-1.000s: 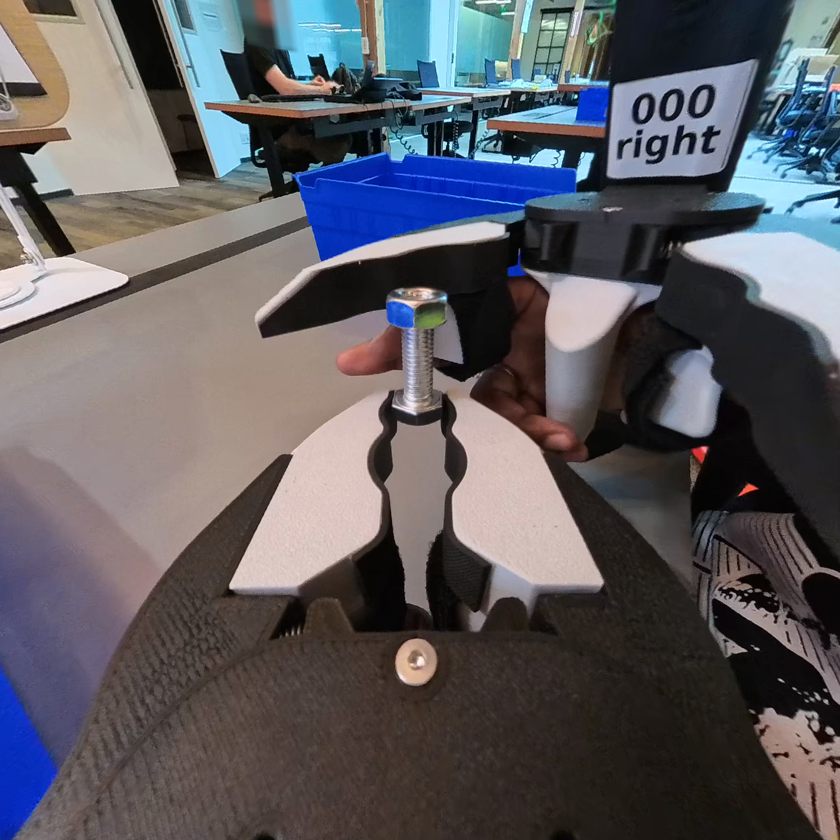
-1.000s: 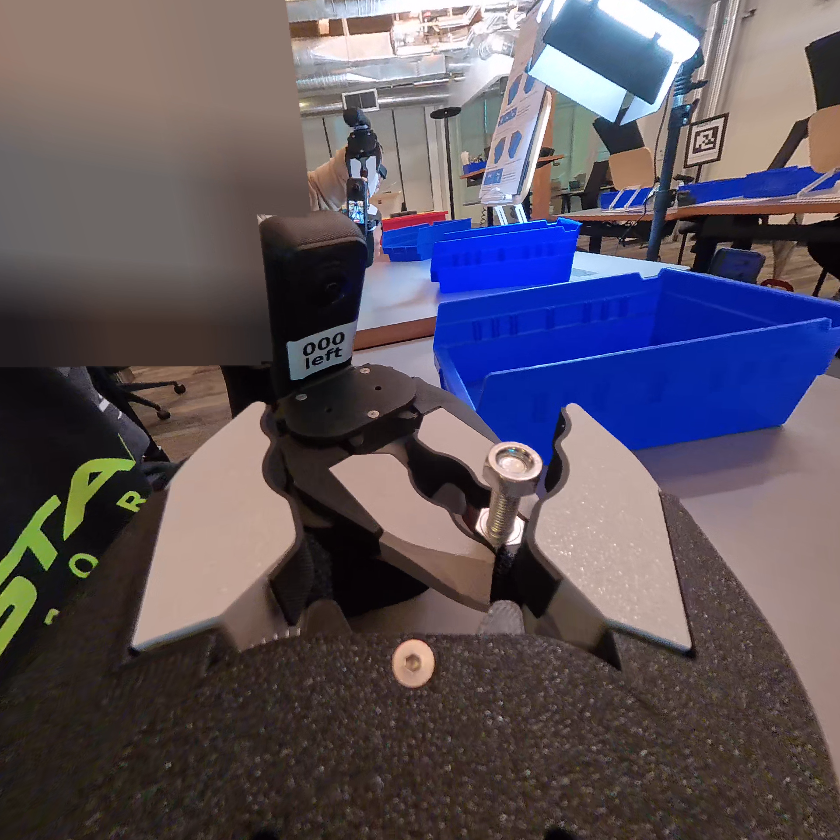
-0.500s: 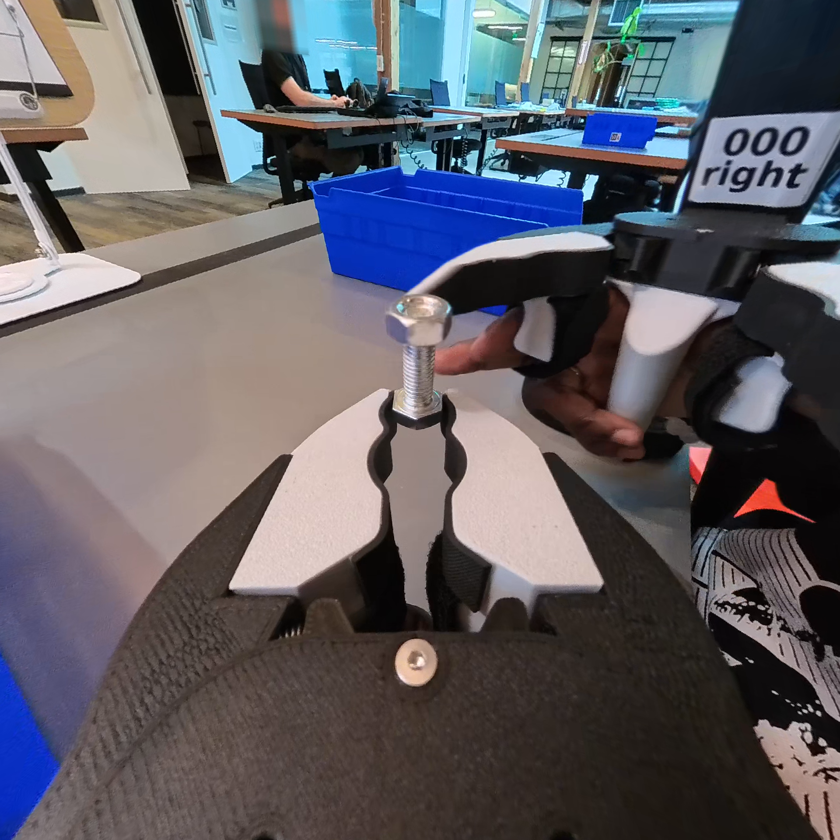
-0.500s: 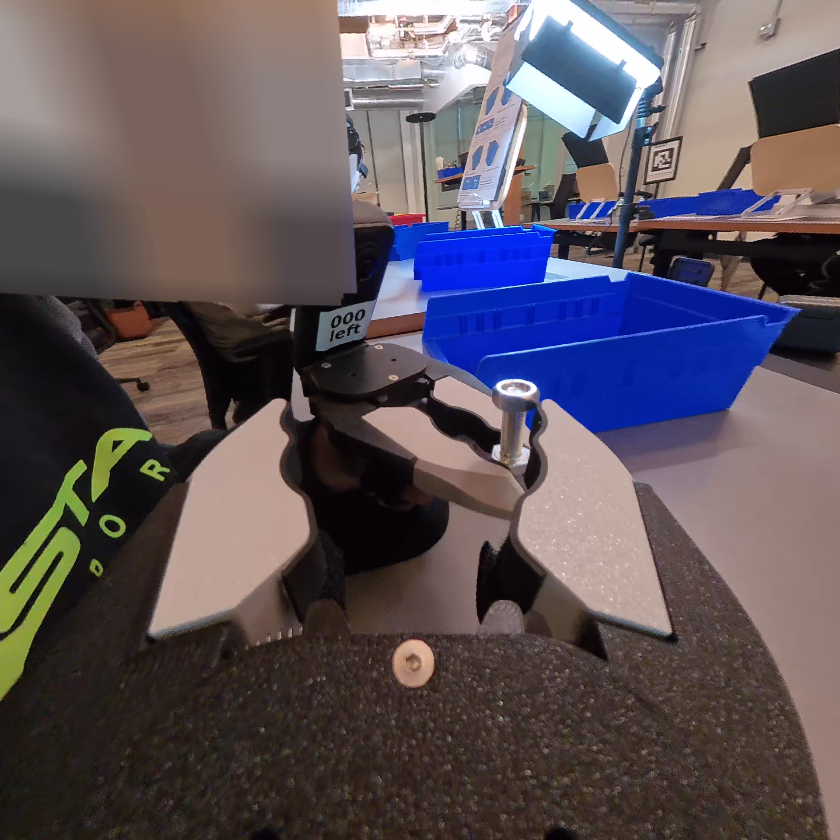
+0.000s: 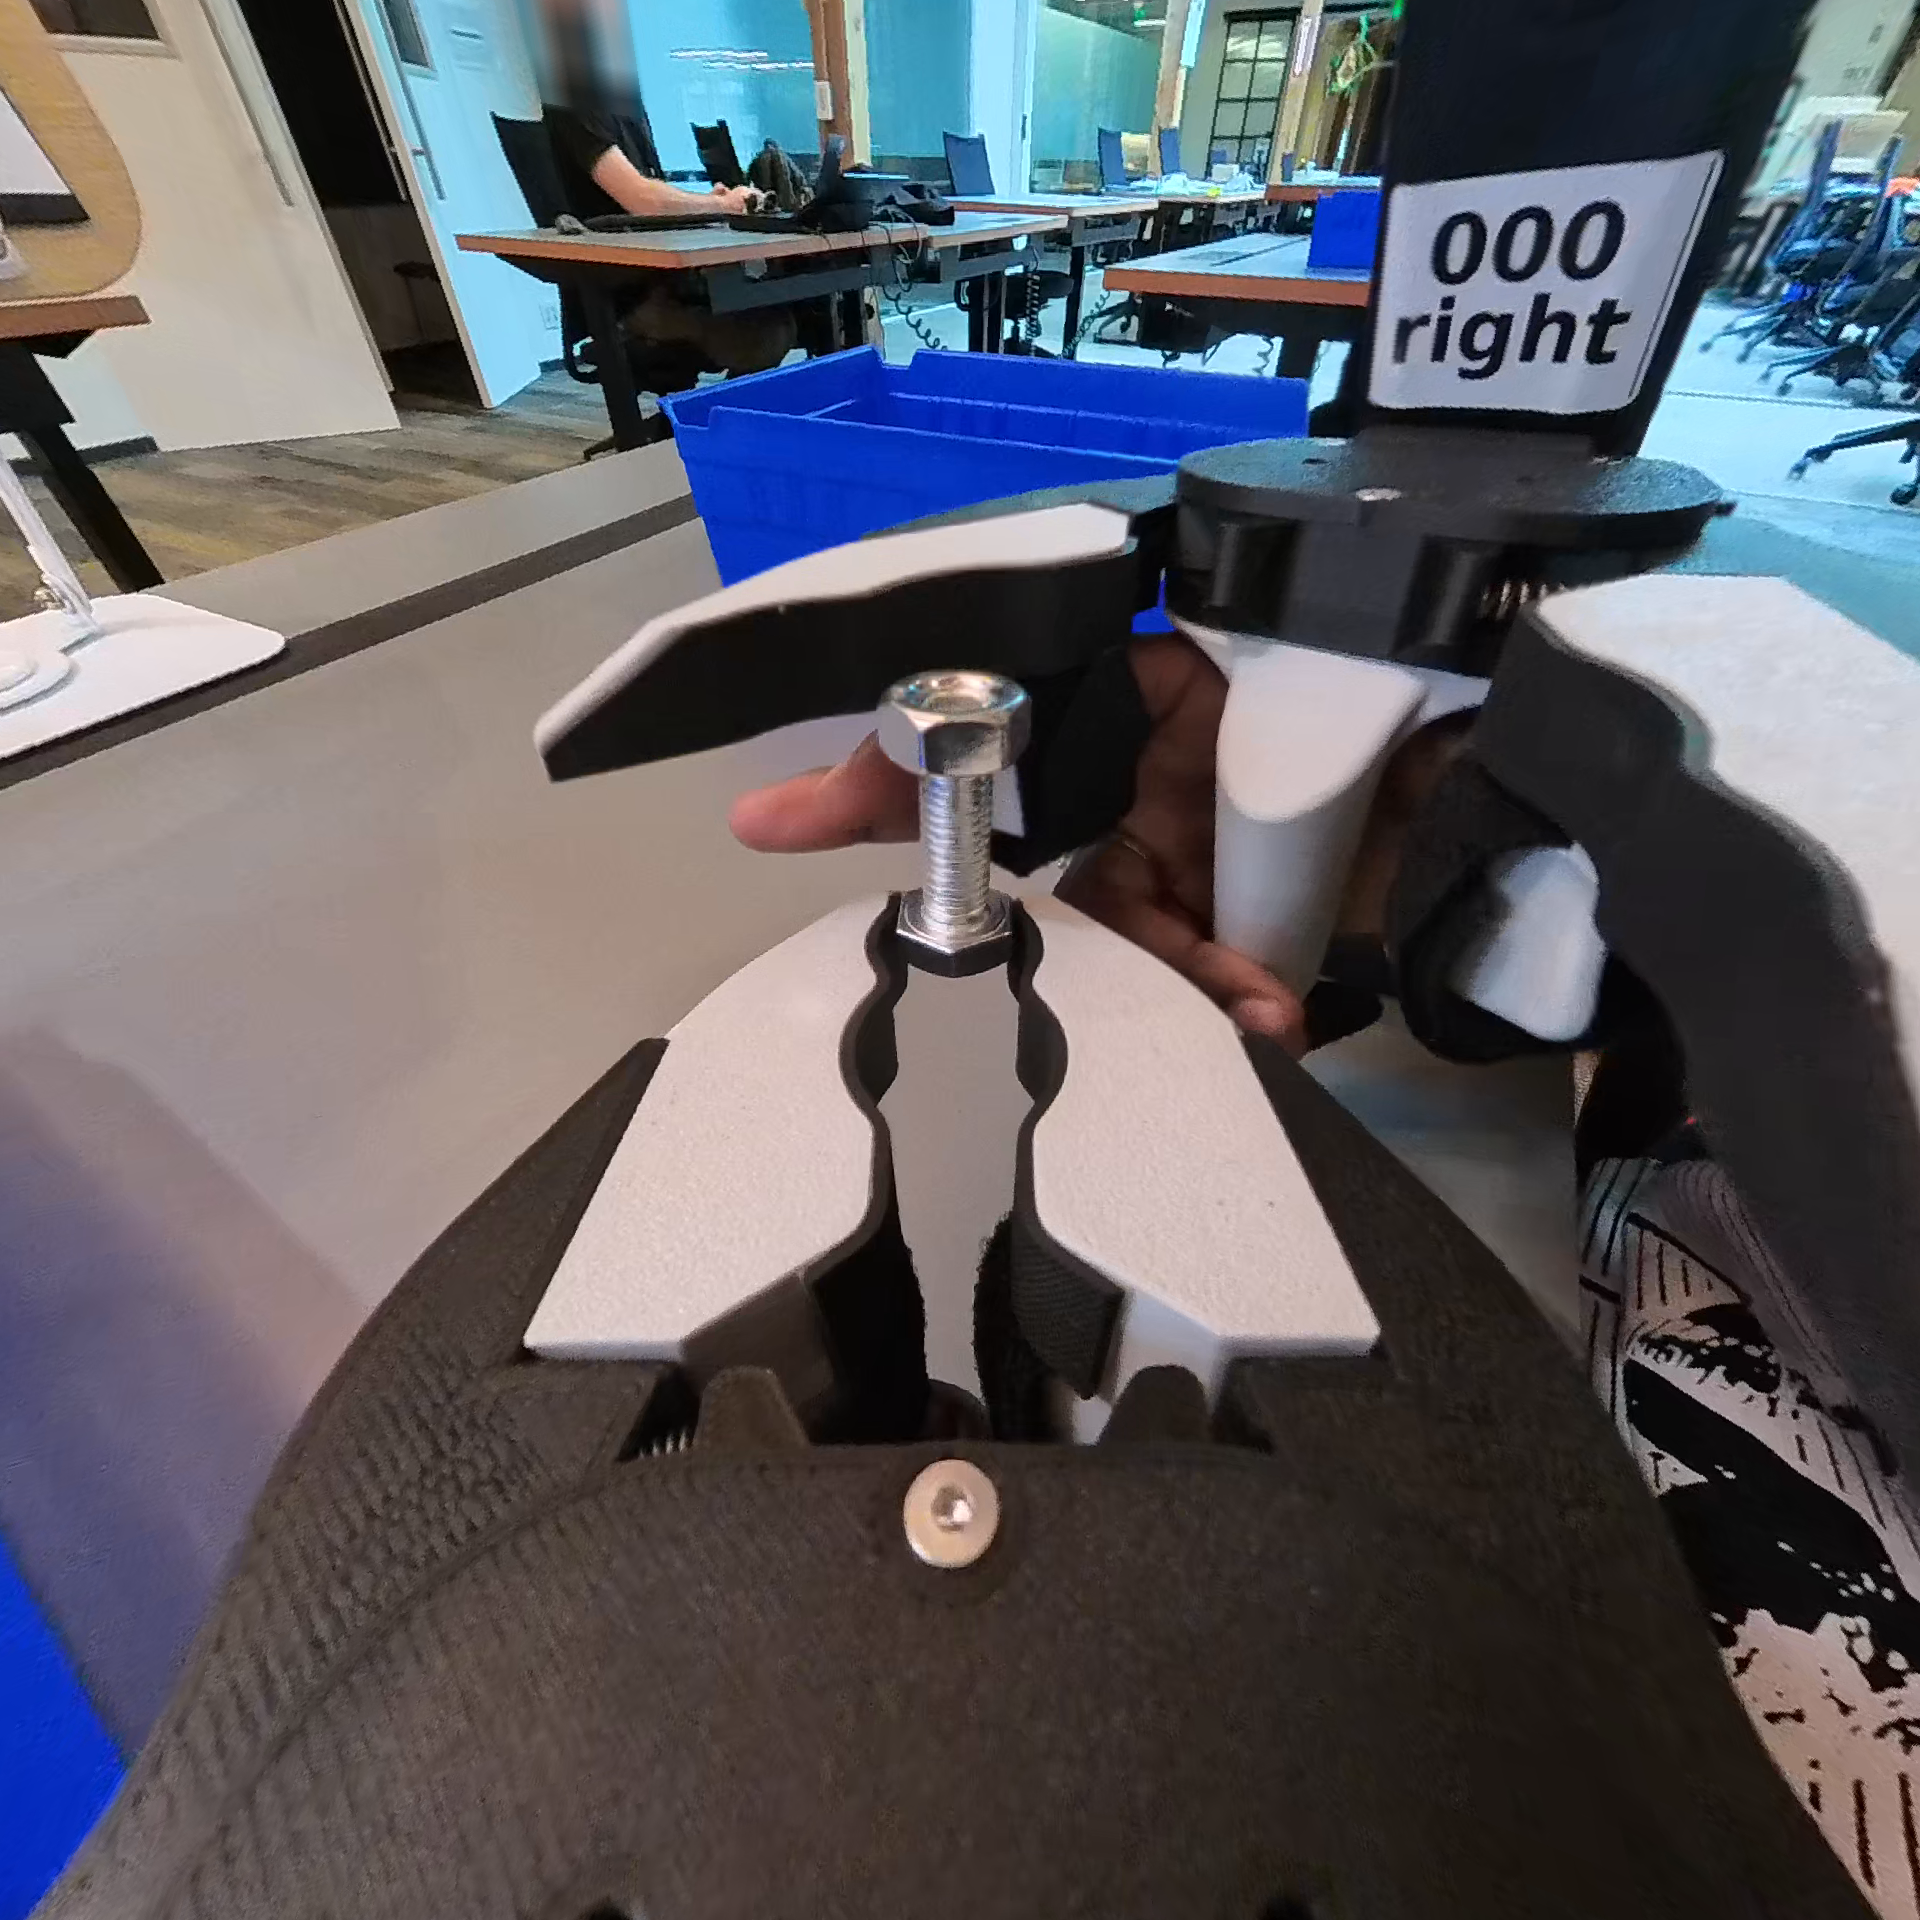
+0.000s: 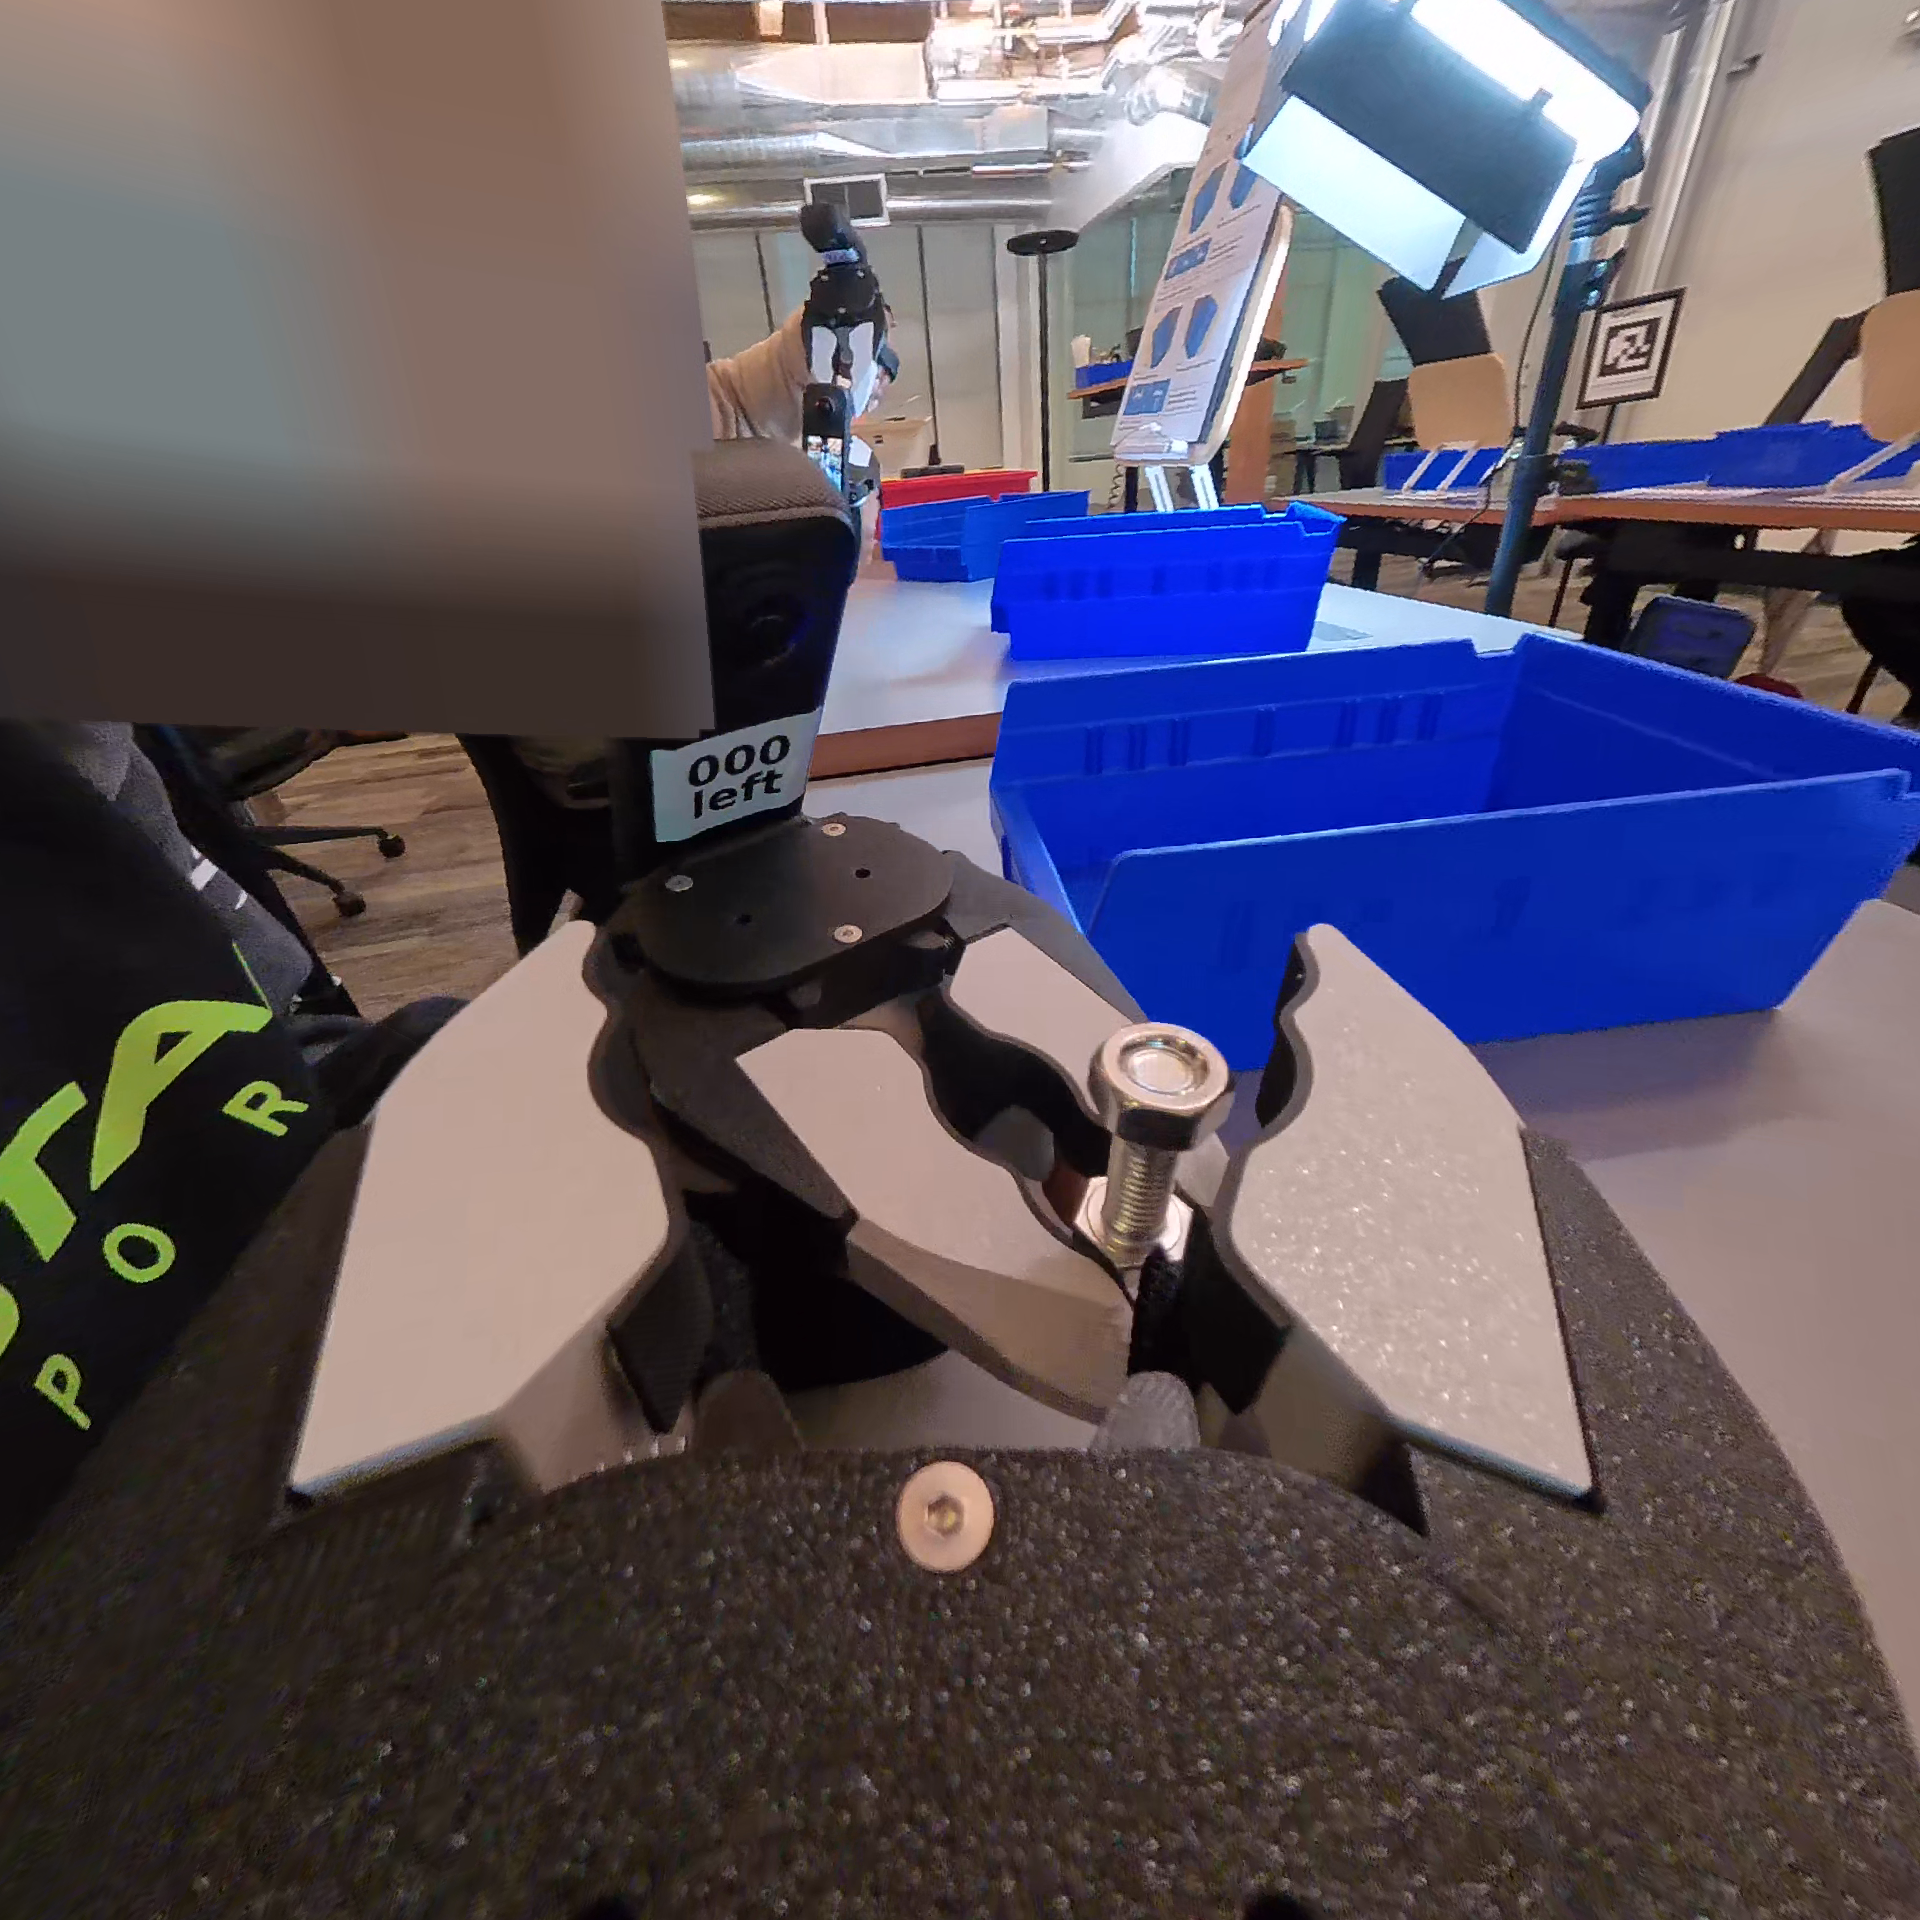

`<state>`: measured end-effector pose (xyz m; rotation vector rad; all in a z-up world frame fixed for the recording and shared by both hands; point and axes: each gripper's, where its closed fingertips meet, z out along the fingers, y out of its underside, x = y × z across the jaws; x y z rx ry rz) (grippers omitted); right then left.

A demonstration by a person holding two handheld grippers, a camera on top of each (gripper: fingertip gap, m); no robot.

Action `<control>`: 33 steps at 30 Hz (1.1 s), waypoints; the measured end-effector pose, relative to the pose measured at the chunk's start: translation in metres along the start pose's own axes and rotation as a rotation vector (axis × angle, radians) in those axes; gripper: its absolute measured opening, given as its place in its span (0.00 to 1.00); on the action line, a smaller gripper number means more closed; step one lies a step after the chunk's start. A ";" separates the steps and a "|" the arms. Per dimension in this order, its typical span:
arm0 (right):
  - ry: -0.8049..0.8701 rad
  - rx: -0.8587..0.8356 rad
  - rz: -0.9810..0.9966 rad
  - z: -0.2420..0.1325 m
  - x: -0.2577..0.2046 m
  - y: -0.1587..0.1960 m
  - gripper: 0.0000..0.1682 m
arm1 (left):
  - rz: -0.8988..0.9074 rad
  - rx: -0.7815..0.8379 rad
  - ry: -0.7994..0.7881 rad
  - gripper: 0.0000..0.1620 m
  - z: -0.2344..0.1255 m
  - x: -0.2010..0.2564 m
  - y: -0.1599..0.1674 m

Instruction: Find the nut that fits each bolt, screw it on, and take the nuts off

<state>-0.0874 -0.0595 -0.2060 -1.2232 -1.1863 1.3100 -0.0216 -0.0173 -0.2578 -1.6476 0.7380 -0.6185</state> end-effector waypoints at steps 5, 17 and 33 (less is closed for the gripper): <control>0.008 -0.010 -0.032 -0.004 -0.005 0.002 0.68 | -0.026 0.010 -0.015 0.11 -0.001 -0.004 -0.001; 0.130 0.040 -0.063 -0.044 -0.009 0.000 0.56 | -0.047 0.021 -0.028 0.11 -0.002 -0.007 -0.002; 0.038 0.047 -0.002 -0.001 0.004 0.000 0.64 | -0.004 -0.011 -0.012 0.11 0.001 -0.002 0.002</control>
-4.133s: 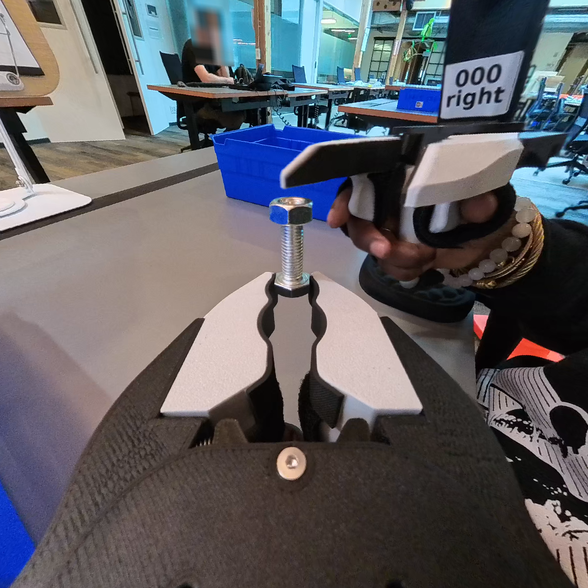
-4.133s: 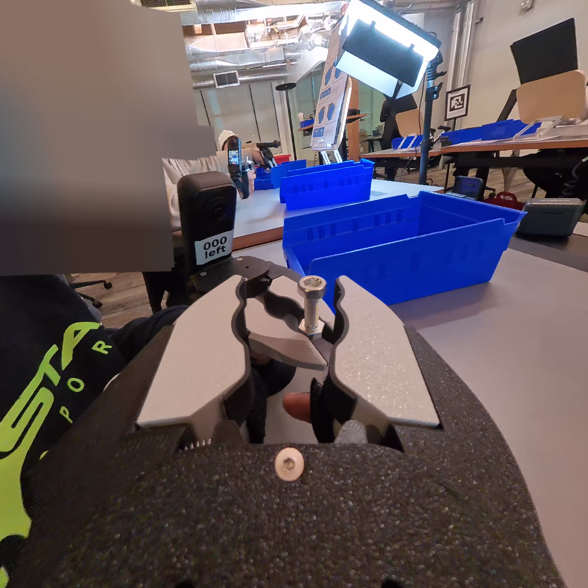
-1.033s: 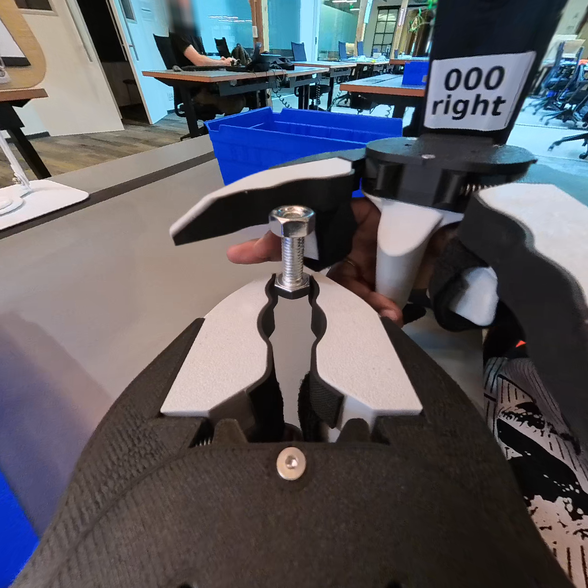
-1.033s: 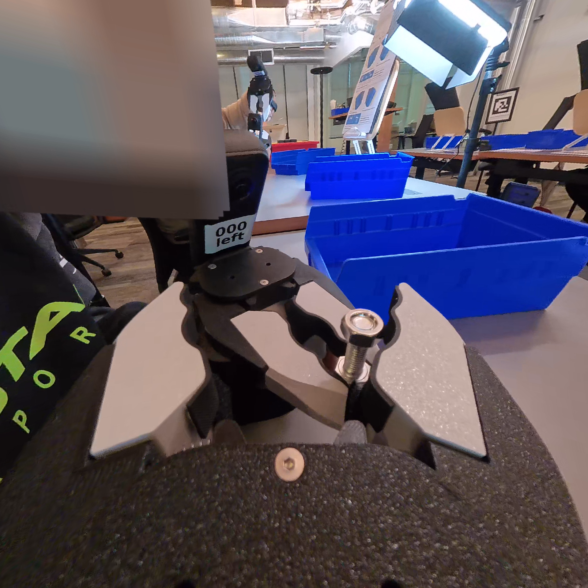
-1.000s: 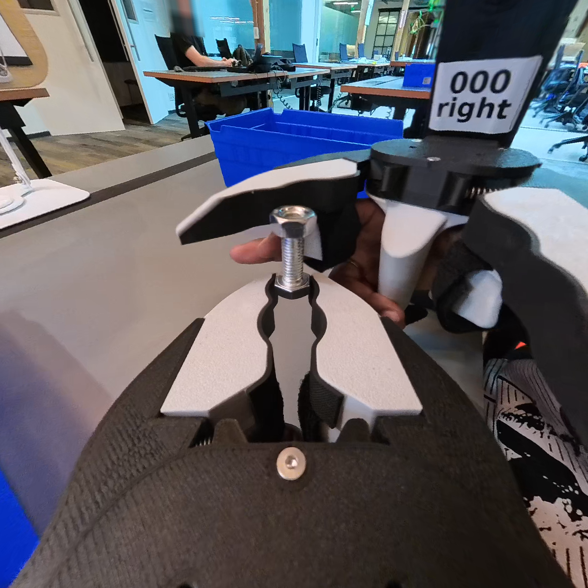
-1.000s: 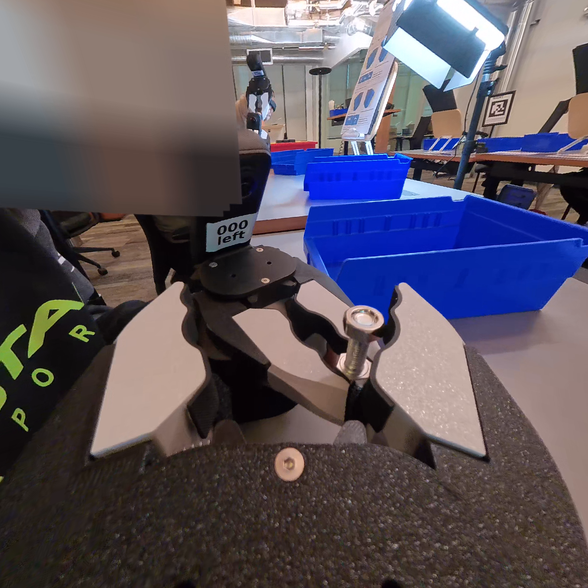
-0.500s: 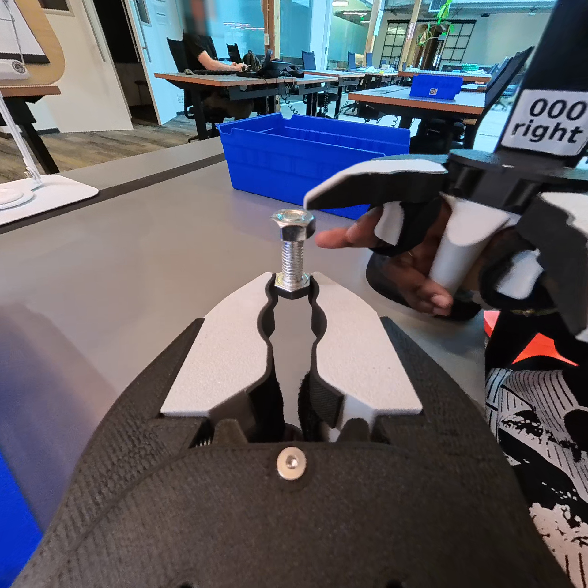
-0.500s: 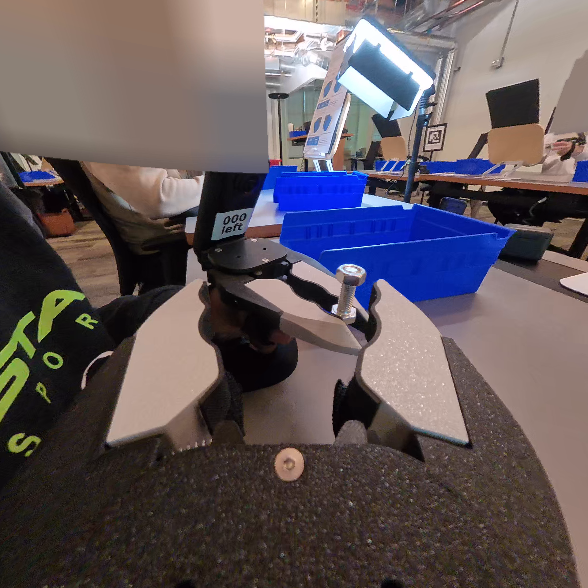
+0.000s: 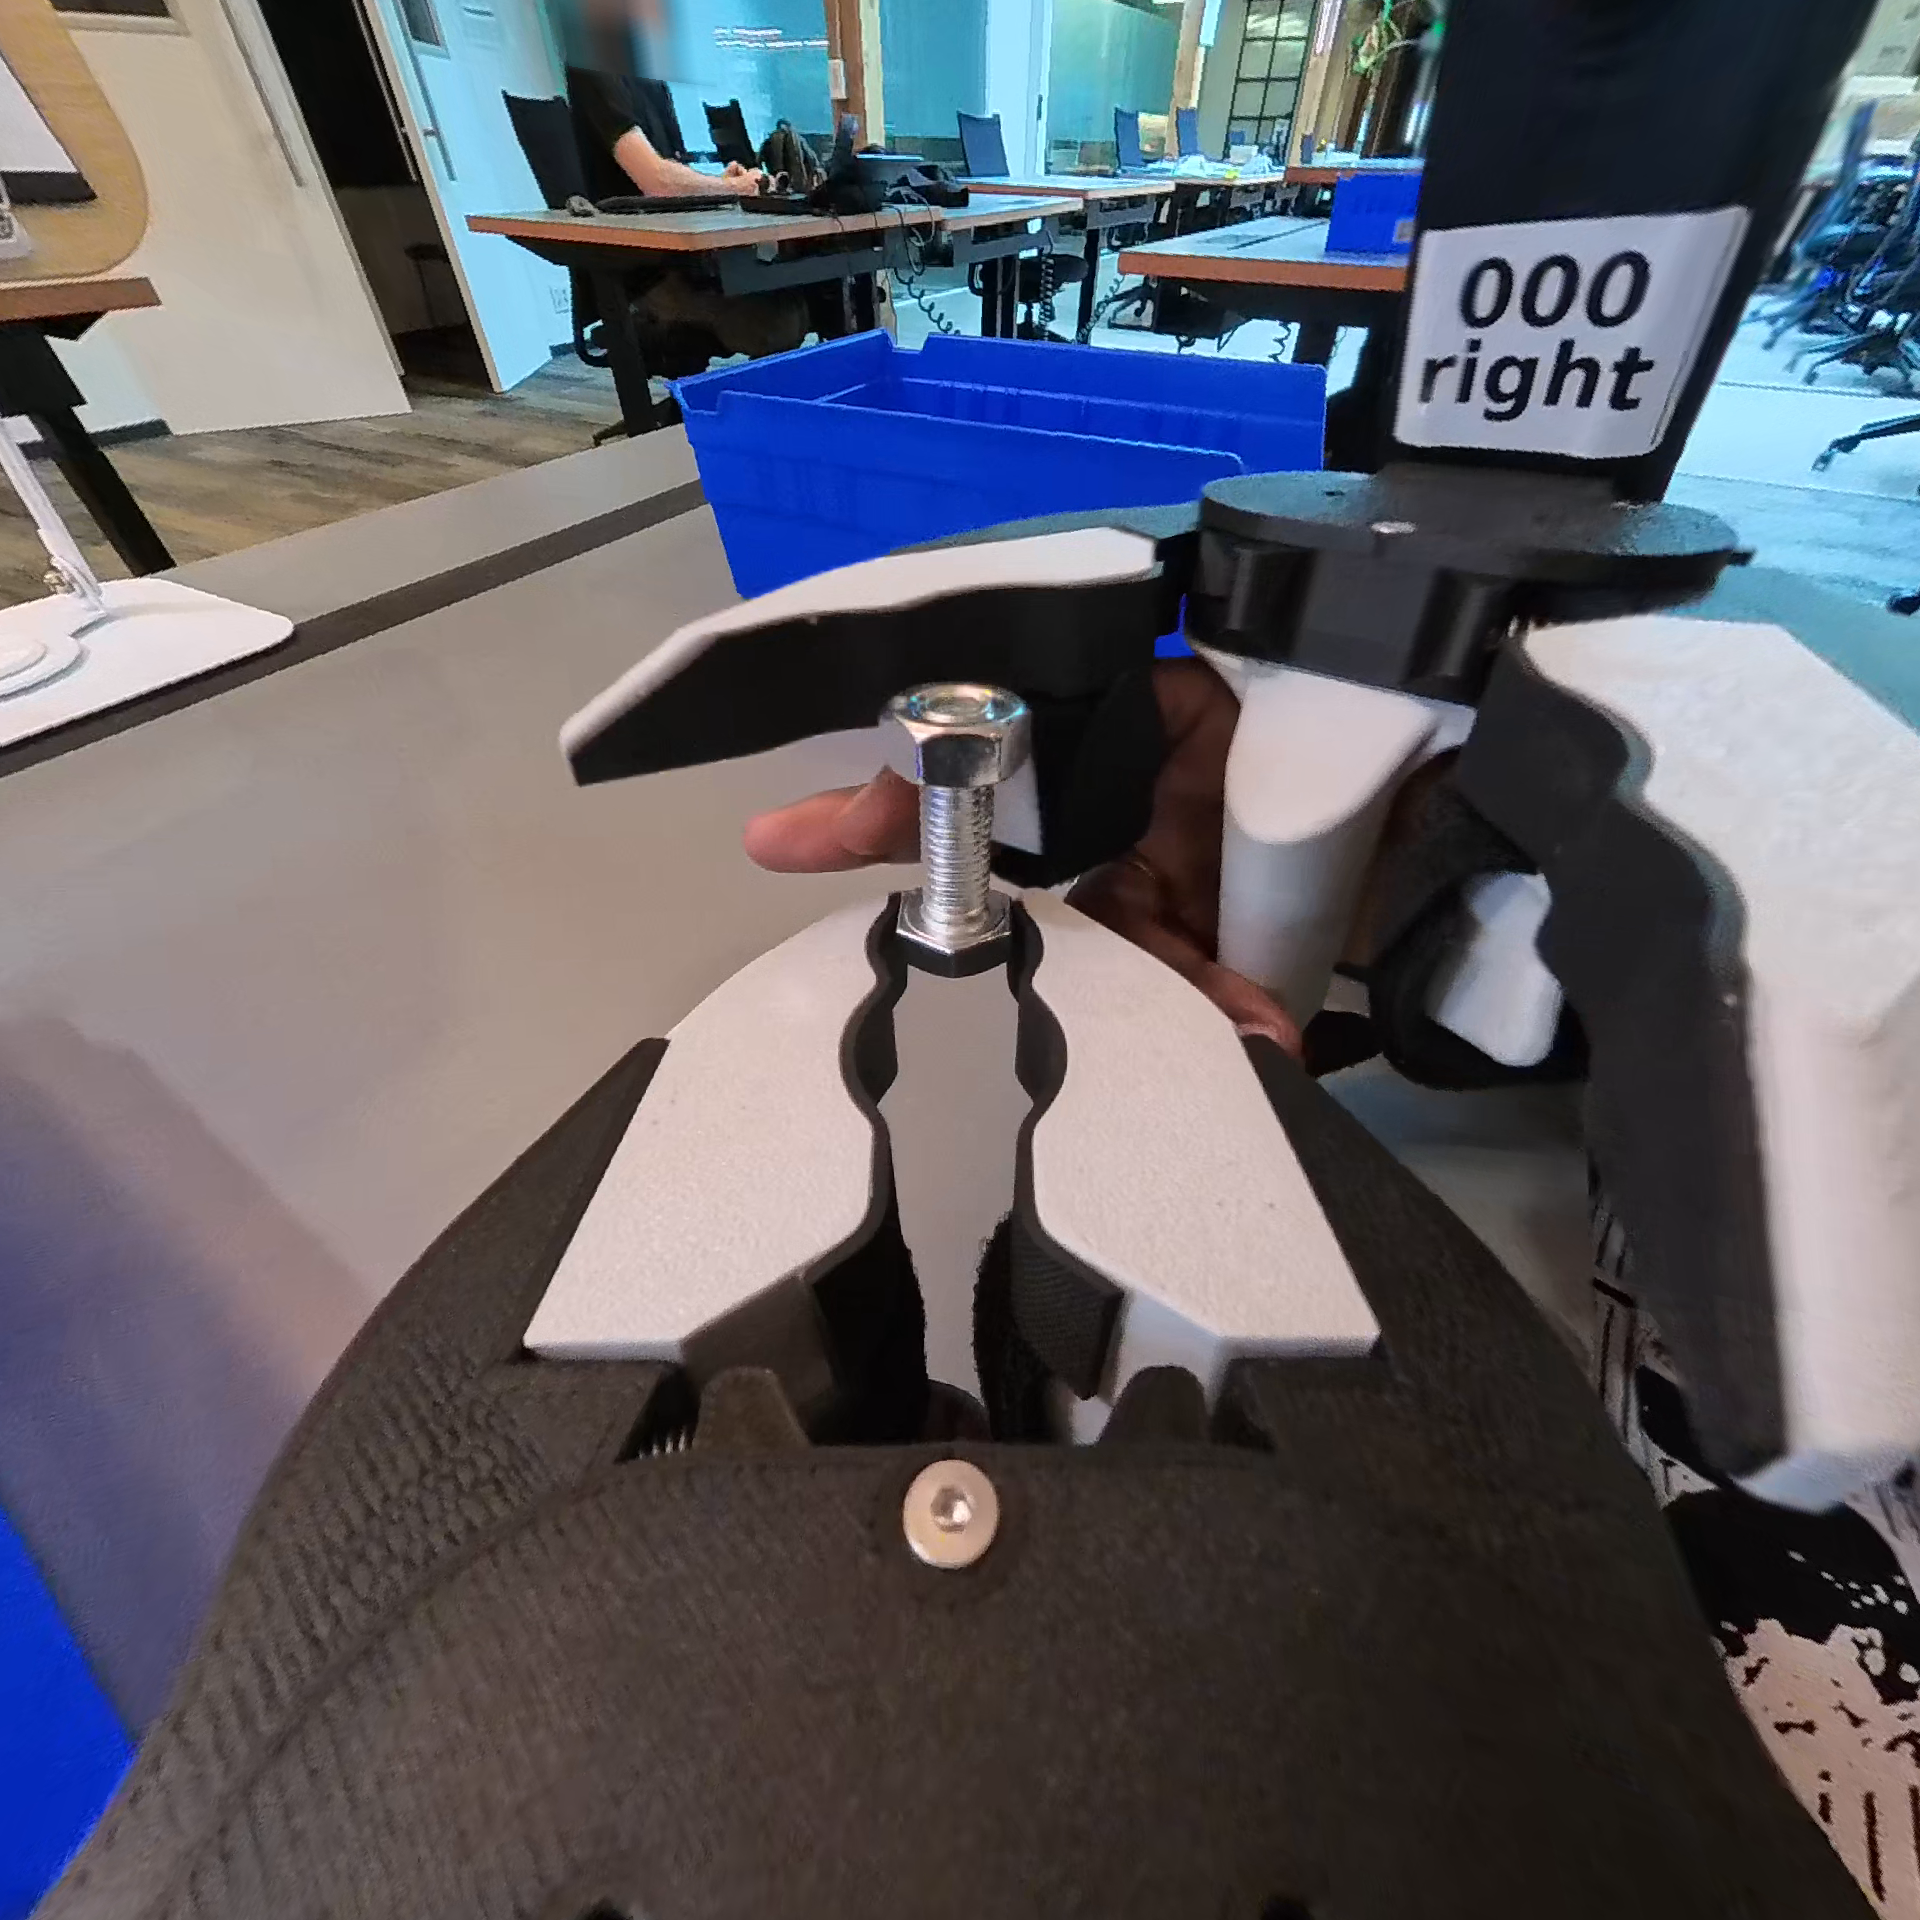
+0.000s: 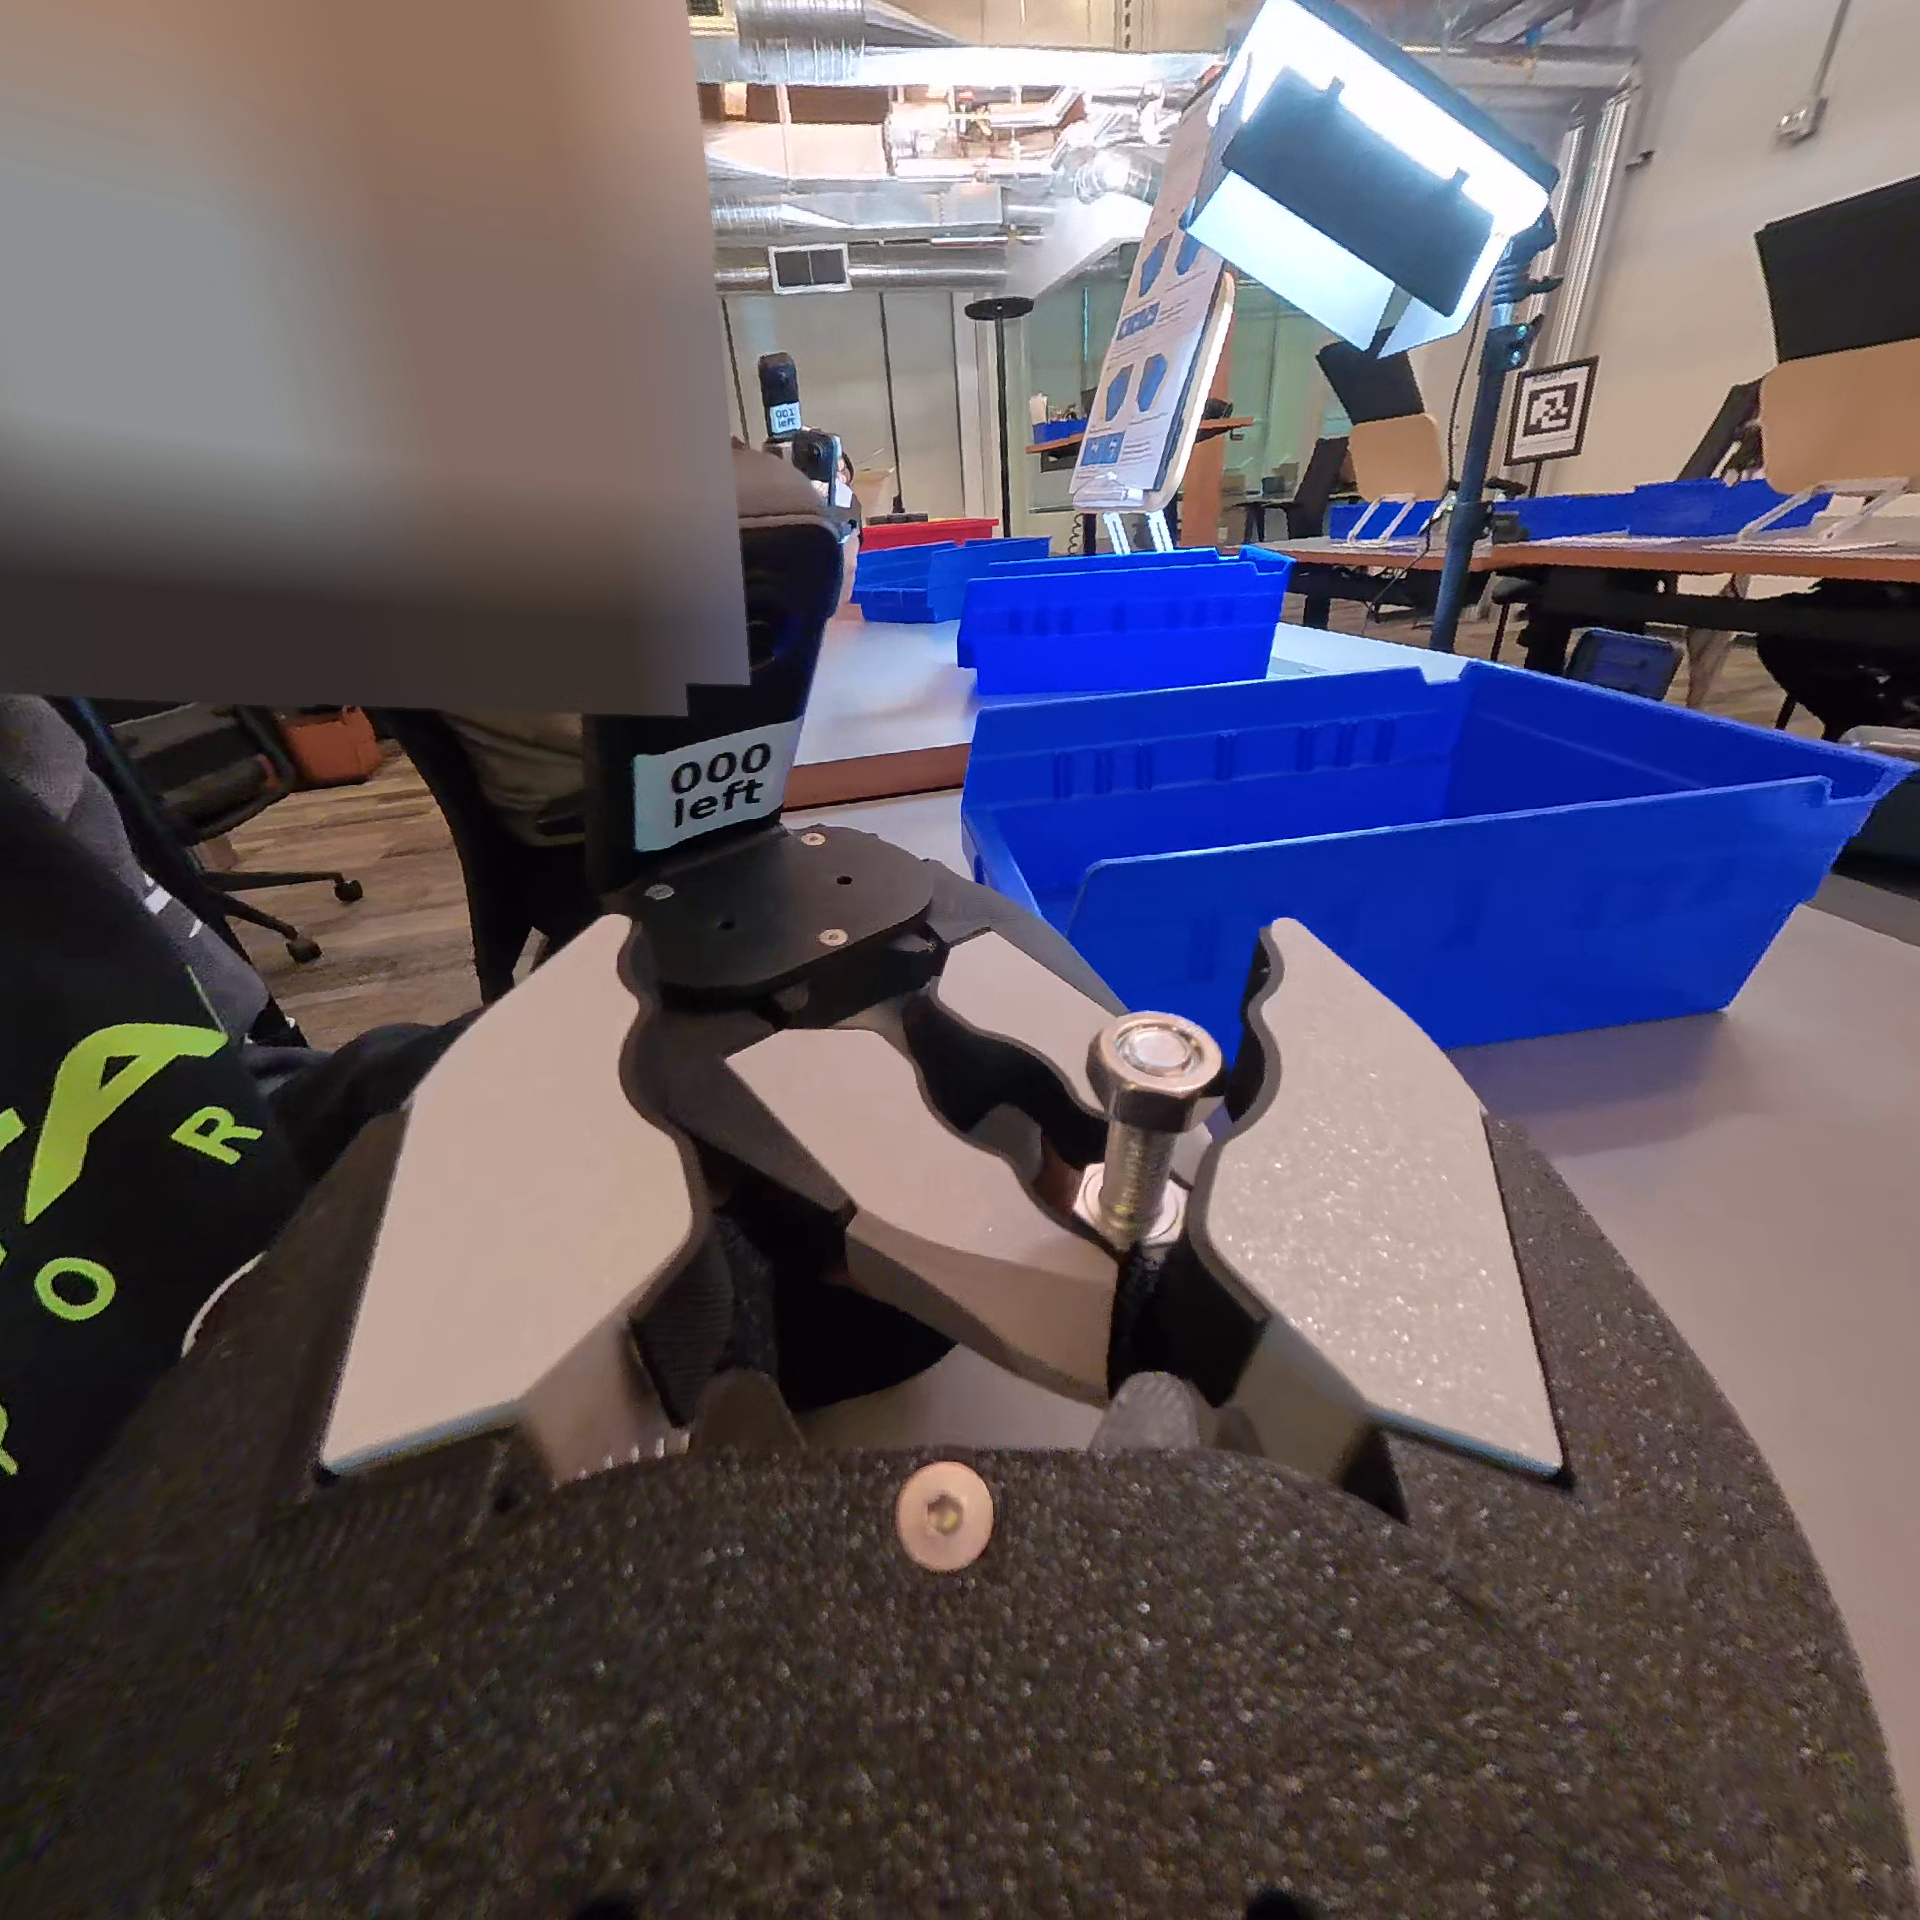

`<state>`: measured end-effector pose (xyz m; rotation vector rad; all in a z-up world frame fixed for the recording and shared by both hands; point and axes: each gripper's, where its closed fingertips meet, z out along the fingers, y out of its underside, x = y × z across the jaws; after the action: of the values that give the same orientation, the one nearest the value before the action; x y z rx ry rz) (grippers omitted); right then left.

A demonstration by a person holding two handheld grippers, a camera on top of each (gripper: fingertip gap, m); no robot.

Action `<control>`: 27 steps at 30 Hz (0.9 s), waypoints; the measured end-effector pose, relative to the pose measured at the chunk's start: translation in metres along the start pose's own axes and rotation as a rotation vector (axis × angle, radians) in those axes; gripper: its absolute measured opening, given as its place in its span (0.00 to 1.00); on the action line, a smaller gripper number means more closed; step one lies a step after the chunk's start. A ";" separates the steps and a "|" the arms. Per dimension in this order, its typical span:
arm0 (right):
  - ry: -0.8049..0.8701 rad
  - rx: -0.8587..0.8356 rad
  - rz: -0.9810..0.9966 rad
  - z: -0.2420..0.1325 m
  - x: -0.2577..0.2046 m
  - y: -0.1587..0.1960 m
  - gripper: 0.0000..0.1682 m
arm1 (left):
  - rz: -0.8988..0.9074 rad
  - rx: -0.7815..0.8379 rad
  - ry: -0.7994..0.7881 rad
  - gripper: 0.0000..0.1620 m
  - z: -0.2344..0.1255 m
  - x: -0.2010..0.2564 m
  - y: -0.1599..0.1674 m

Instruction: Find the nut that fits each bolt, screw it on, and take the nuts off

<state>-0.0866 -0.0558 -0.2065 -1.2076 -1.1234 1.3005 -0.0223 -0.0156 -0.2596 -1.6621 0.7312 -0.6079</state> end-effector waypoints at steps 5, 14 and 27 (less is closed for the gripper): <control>0.016 0.000 -0.019 -0.008 -0.005 0.000 0.62 | -0.023 0.014 -0.014 0.12 -0.001 -0.004 -0.002; 0.096 0.001 -0.041 -0.036 -0.006 0.000 0.52 | -0.031 0.021 -0.022 0.11 -0.002 -0.006 -0.003; 0.021 0.014 0.039 -0.007 0.004 -0.001 0.63 | -0.013 0.012 0.000 0.11 -0.001 -0.001 -0.001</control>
<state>-0.0797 -0.0513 -0.2061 -1.2356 -1.0790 1.3202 -0.0237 -0.0149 -0.2581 -1.6574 0.7157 -0.6202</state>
